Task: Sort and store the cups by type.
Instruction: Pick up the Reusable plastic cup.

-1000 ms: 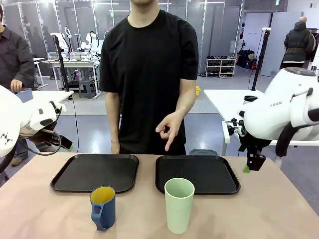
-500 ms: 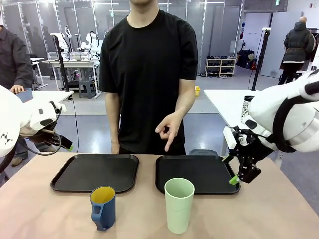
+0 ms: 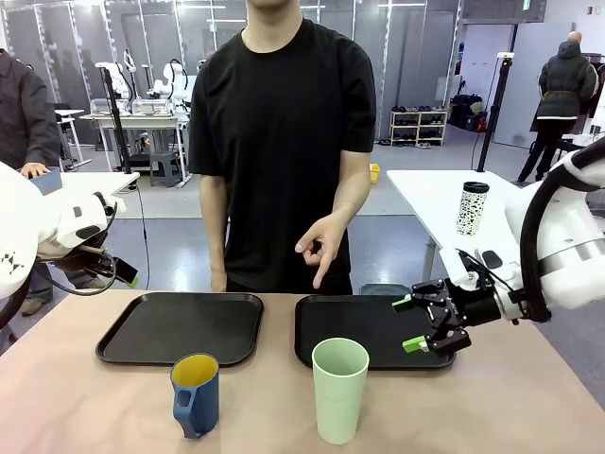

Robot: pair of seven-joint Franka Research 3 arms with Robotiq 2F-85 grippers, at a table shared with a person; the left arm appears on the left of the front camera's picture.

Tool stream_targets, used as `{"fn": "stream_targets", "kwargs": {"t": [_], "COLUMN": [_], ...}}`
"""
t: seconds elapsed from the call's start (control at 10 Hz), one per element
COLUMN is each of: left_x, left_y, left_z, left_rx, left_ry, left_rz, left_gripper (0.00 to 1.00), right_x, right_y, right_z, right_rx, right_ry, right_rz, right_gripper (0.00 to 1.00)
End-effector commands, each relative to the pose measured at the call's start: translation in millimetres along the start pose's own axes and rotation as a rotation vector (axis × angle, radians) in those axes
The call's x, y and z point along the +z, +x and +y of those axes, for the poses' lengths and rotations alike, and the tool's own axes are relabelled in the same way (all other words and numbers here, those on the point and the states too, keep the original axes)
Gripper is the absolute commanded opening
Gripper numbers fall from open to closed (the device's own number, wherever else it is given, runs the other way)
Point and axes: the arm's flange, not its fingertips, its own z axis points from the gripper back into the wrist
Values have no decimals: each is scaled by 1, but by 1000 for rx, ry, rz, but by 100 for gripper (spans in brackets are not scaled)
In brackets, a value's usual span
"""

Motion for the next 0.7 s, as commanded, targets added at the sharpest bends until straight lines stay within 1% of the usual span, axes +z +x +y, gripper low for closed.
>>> {"fn": "stream_targets", "kwargs": {"t": [0.0,0.1,0.3,0.5,0.6], "left_x": [0,0,0,0,0], "left_y": [1,1,1,1,1], "left_z": [1,1,1,1,1], "left_rx": [4,4,4,4,4], "left_ry": [4,4,4,4,4], "left_rz": [-2,-2,-2,-2,-2], "left_gripper": [100,100,100,100,100], "right_x": [-5,-5,-10,-17,-9], "right_y": [-13,-18,-27,-28,-24], "right_z": [-11,-12,-16,-19,-11], "right_rx": [10,14,11,-12,-15], "right_ry": [36,41,49,36,57], "right_rz": [-109,-182,-259,-281,-239], "right_gripper": [100,100,100,100,100]}}
